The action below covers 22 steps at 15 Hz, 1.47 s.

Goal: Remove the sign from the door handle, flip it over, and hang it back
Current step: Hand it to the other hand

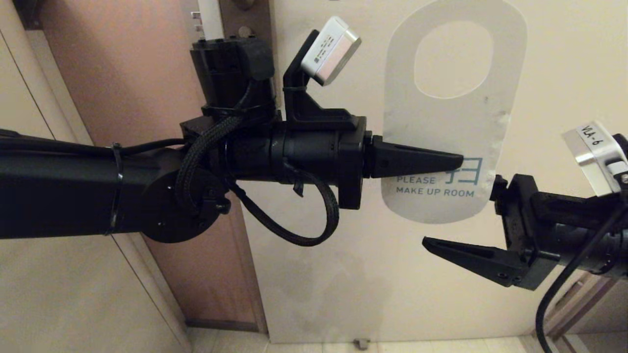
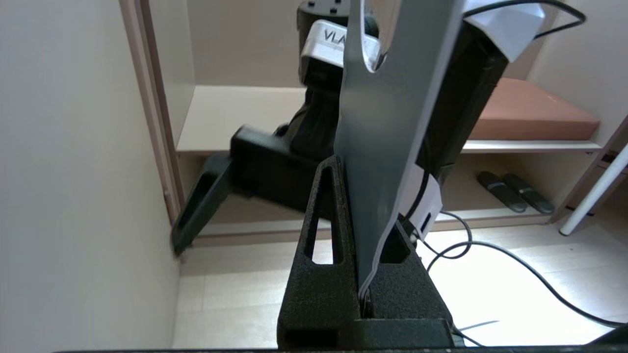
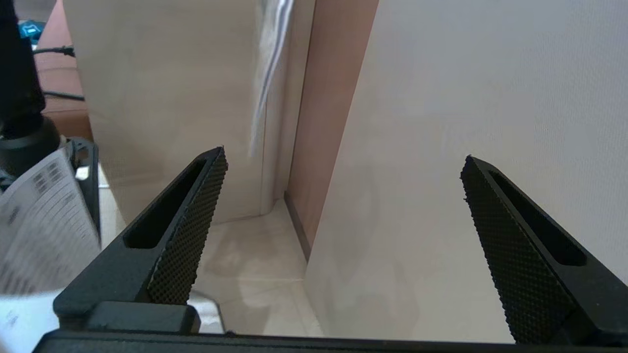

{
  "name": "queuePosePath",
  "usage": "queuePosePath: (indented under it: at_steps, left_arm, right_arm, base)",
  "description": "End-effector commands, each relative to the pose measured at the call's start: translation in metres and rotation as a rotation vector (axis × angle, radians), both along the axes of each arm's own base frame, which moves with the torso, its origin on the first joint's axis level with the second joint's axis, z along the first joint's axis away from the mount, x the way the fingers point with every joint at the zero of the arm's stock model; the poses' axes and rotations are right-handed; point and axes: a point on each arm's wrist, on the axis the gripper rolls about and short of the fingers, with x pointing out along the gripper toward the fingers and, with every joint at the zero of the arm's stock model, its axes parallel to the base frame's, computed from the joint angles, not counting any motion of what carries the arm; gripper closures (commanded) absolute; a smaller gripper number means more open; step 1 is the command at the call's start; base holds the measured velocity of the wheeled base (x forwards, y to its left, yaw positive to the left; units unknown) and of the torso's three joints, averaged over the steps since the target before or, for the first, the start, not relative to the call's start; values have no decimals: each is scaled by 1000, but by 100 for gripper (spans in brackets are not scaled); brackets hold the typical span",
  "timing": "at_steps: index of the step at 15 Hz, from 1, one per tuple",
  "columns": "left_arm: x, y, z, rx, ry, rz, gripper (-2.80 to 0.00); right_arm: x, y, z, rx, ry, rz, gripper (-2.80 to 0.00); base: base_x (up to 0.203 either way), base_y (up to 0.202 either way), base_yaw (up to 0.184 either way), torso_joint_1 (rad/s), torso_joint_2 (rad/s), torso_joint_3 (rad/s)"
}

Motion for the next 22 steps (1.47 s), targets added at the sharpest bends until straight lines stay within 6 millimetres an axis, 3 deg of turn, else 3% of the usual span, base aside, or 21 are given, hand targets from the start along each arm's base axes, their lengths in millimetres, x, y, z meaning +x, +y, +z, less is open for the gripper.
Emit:
queuePosePath:
  at_steps: [1,22]
  left_arm:
    - [0,0,0,-4,-4,-6,0]
    - [7,-8,-10,-41,-109,-7,0]
  right_arm:
    - [5,8,-2,-4,6,22,-280]
    - [11,15,5,8,-14,37,-280]
  base:
    - [0,0,0,0,0,0]
    - [0,0,0,0,0,0]
